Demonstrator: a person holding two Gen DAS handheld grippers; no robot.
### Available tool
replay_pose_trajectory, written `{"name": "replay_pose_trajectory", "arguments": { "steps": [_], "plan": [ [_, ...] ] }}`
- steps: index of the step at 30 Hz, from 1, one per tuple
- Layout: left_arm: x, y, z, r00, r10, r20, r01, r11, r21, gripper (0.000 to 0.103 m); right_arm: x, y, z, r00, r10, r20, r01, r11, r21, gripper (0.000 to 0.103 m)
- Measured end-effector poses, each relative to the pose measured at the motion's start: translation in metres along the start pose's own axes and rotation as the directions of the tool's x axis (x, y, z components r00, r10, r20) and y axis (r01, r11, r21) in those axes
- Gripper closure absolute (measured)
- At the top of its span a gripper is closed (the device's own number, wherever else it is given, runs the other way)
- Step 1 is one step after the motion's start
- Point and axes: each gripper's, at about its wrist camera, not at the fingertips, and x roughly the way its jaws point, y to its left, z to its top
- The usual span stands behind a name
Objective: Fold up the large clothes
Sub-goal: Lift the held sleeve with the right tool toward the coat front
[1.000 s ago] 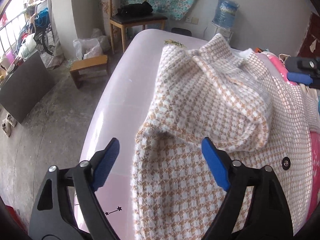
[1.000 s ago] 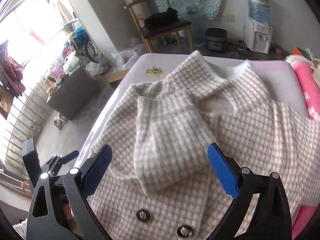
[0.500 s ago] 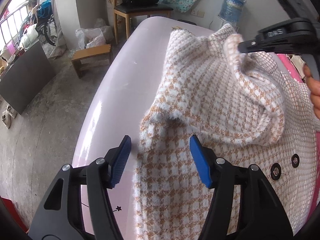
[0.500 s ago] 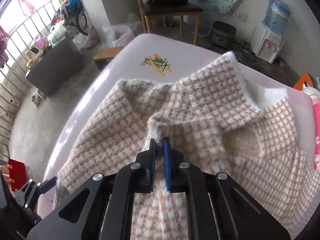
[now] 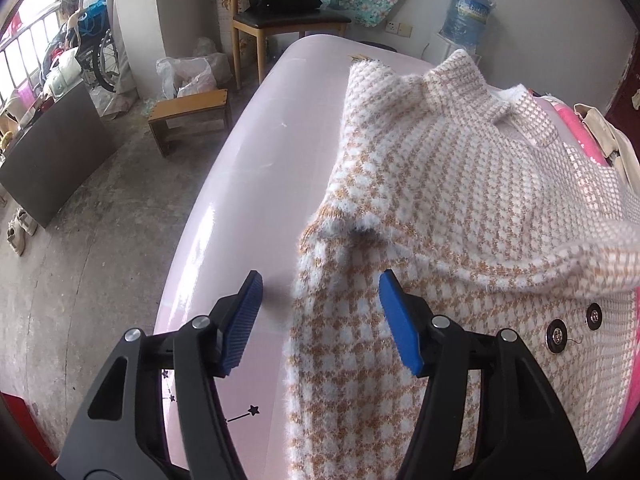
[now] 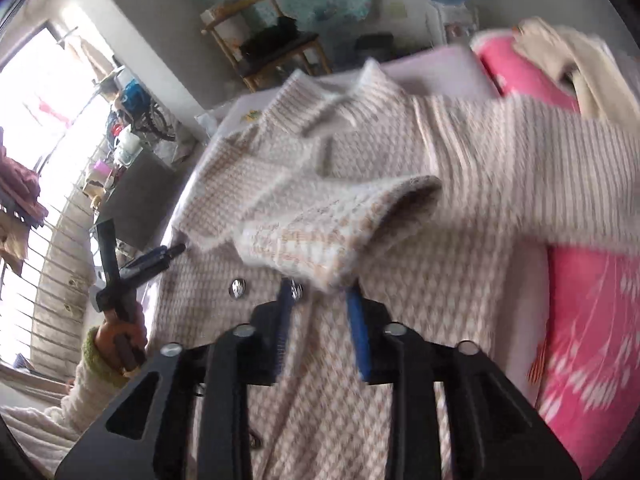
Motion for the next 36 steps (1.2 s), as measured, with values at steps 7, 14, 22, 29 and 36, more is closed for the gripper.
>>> {"name": "replay_pose_trajectory", "arguments": {
  "steps": [7,14,22,29,36],
  "plan": [
    [0.001,-0.003,0.000,1.000,0.028,-0.007,-0.028,0.999,0.018,0.045,0.016,-0.038,-0.018,1.000,0.020,0.000,-0.020,0.989,0.144,0.050],
    [0.002,-0.008,-0.002,0.998,0.058,-0.002,-0.058,0.998,0.039,0.045,0.058,-0.056,0.028,0.997,-0.071,0.002,0.070,0.983,0.170,0.050],
    [0.000,-0.006,-0.004,0.999,0.043,0.011,-0.043,0.998,0.048,0.045,0.085,-0.057,0.040,0.994,-0.099,-0.056,0.106,0.982,0.154,0.068],
    [-0.002,-0.002,-0.007,0.999,0.014,0.034,-0.016,0.999,0.046,0.046,0.095,-0.061,0.048,0.991,-0.096,-0.096,0.113,0.975,0.193,0.067],
    [-0.002,-0.001,-0.008,0.999,0.004,0.051,-0.006,0.999,0.037,0.045,0.092,-0.088,0.049,0.993,0.095,-0.069,-0.063,0.926,0.372,0.051]
  ]
}}
